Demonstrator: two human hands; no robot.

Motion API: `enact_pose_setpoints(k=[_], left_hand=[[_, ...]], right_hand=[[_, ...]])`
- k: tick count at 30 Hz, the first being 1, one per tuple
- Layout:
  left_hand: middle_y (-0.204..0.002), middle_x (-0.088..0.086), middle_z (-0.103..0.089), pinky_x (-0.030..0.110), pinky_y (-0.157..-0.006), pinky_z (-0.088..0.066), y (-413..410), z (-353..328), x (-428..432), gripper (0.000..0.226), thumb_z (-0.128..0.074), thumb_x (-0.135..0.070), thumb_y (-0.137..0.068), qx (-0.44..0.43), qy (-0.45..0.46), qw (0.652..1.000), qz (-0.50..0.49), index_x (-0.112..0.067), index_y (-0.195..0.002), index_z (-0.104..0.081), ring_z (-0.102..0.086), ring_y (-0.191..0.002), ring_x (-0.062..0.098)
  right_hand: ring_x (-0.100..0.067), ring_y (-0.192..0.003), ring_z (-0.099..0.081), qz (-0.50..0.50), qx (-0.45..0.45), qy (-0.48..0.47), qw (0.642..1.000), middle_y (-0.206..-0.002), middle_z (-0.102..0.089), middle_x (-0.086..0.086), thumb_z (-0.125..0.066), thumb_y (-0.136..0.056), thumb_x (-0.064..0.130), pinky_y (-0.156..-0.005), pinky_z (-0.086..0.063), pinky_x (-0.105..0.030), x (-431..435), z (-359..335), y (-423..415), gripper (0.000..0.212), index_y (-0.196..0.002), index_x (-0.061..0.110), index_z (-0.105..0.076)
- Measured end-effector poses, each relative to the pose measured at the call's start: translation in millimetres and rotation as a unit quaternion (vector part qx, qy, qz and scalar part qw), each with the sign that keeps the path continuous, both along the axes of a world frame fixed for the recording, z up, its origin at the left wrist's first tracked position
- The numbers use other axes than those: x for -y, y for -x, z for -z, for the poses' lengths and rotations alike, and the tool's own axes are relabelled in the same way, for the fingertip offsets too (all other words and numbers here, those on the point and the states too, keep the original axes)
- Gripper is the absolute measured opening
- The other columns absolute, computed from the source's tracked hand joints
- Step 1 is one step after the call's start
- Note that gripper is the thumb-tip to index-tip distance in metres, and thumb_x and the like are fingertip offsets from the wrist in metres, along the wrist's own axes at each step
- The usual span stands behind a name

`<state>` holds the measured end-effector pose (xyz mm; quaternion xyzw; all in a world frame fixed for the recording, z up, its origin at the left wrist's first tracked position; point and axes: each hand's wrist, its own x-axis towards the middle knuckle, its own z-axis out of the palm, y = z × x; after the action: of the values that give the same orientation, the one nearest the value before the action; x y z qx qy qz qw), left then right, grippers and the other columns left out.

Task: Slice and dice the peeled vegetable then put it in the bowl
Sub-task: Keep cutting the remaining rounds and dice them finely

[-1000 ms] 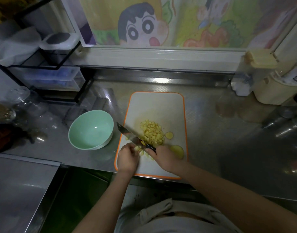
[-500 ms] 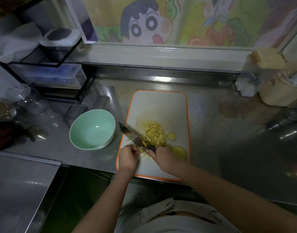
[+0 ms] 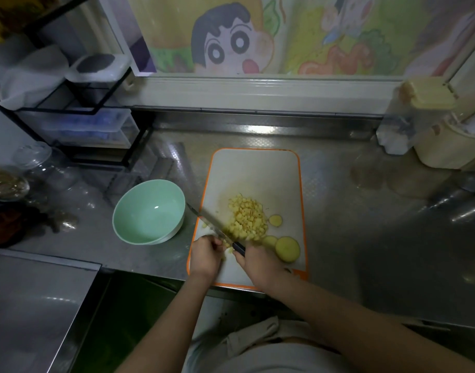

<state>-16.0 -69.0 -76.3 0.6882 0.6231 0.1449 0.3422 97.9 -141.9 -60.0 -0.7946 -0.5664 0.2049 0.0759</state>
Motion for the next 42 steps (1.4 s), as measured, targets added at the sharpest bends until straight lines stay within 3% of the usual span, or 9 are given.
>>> enact_pose_setpoints(k=[2, 7, 13, 18, 21, 26, 30, 36, 42], left_hand=[[-0.086, 0.008, -0.071, 0.018, -0.077, -0.041, 0.5, -0.1, 0.3, 0.009, -0.063, -0.003, -0.081, -0.001, -0.001, 1.0, 0.003, -0.008, -0.078, -0.07, -0.064, -0.085, 0.021], [-0.081, 0.005, -0.07, 0.022, -0.077, -0.044, 0.3, -2.3, 0.1, 0.01, -0.068, -0.004, -0.078, 0.0, -0.004, 1.0, 0.013, -0.012, -0.072, -0.068, -0.064, -0.082, 0.021], [-0.088, 0.007, -0.071, 0.023, -0.081, -0.045, 3.1, -2.0, 1.7, 0.008, -0.067, -0.003, -0.079, 0.009, -0.009, 1.0, 0.017, -0.01, -0.079, -0.07, -0.065, -0.087, 0.022], [-0.093, 0.011, -0.071, 0.017, -0.078, -0.041, 4.0, -1.8, 5.5, 0.012, -0.069, -0.007, -0.079, 0.017, -0.029, 0.999, 0.006, -0.004, -0.091, -0.071, -0.065, -0.086, 0.023], [-0.091, 0.009, -0.07, 0.016, -0.077, -0.04, 1.9, -1.1, 5.5, 0.01, -0.072, -0.01, -0.078, 0.013, -0.025, 1.0, 0.002, -0.006, -0.087, -0.07, -0.064, -0.085, 0.022], [-0.08, 0.007, -0.068, 0.019, -0.073, -0.042, -0.4, -2.1, 6.1, 0.007, -0.069, -0.007, -0.077, 0.0, -0.034, 0.999, 0.008, -0.011, -0.071, -0.067, -0.063, -0.078, 0.022], [-0.073, 0.006, -0.067, 0.026, -0.07, -0.049, 1.2, -1.3, 5.3, 0.021, -0.063, -0.001, -0.076, -0.009, -0.035, 0.999, 0.024, -0.014, -0.06, -0.063, -0.062, -0.073, 0.022], [-0.081, 0.005, -0.067, 0.02, -0.067, -0.037, -0.1, -2.5, 6.1, 0.021, -0.062, -0.002, -0.08, 0.003, -0.009, 1.0, 0.001, -0.015, -0.063, -0.063, -0.061, -0.079, 0.02], [-0.09, 0.009, -0.068, 0.023, -0.076, -0.042, 0.6, -0.7, 3.4, 0.013, -0.065, -0.001, -0.079, 0.02, 0.002, 1.0, -0.013, -0.01, -0.071, -0.067, -0.062, -0.087, 0.023]], right_hand=[[-0.03, -0.093, -0.063, 0.002, -0.014, -0.007, 1.0, -0.103, -0.065, -0.014, -0.041, -0.096, 0.046, -0.076, -0.048, -0.032, 0.2, 0.8, -1.4, 0.043, -0.112, 0.01, -0.056], [-0.036, -0.087, -0.063, 0.021, -0.164, 0.05, 0.985, -0.097, -0.065, -0.022, -0.043, -0.098, 0.041, -0.063, -0.041, -0.03, -5.0, -2.1, -17.5, 0.044, -0.101, 0.001, -0.06], [-0.035, -0.086, -0.062, 0.02, -0.166, 0.028, 0.985, -0.095, -0.065, -0.021, -0.042, -0.098, 0.041, -0.063, -0.043, -0.034, 2.3, -6.5, -13.8, 0.043, -0.101, 0.001, -0.058], [-0.021, -0.064, -0.05, 0.045, -0.209, -0.005, 0.977, -0.07, -0.052, -0.006, -0.042, -0.099, 0.037, -0.051, -0.03, -0.027, 10.7, -18.2, -16.9, 0.034, -0.091, 0.006, -0.053], [-0.019, -0.067, -0.049, 0.047, -0.224, -0.013, 0.973, -0.078, -0.056, -0.012, -0.043, -0.099, 0.036, -0.054, -0.03, -0.027, 11.2, -21.3, -19.8, 0.037, -0.095, 0.002, -0.057], [-0.014, -0.057, -0.044, 0.042, -0.218, 0.016, 0.975, -0.063, -0.044, 0.001, -0.043, -0.099, 0.037, -0.049, -0.031, -0.024, 11.8, -18.7, -16.7, 0.033, -0.082, 0.009, -0.047], [-0.025, -0.071, -0.054, 0.024, -0.189, 0.029, 0.981, -0.077, -0.055, -0.012, -0.041, -0.099, 0.039, -0.06, -0.038, -0.03, 10.7, -13.2, -13.0, 0.036, -0.084, 0.008, -0.051], [-0.035, -0.081, -0.062, 0.02, -0.178, 0.033, 0.983, -0.09, -0.065, -0.022, -0.042, -0.098, 0.039, -0.062, -0.042, -0.032, 8.2, -10.7, -12.1, 0.042, -0.095, 0.001, -0.06], [-0.032, -0.082, -0.062, -0.004, -0.111, 0.054, 0.992, -0.096, -0.065, -0.02, -0.039, -0.099, 0.039, -0.063, -0.039, -0.03, 5.1, -12.0, -7.6, 0.041, -0.095, 0.004, -0.058]])
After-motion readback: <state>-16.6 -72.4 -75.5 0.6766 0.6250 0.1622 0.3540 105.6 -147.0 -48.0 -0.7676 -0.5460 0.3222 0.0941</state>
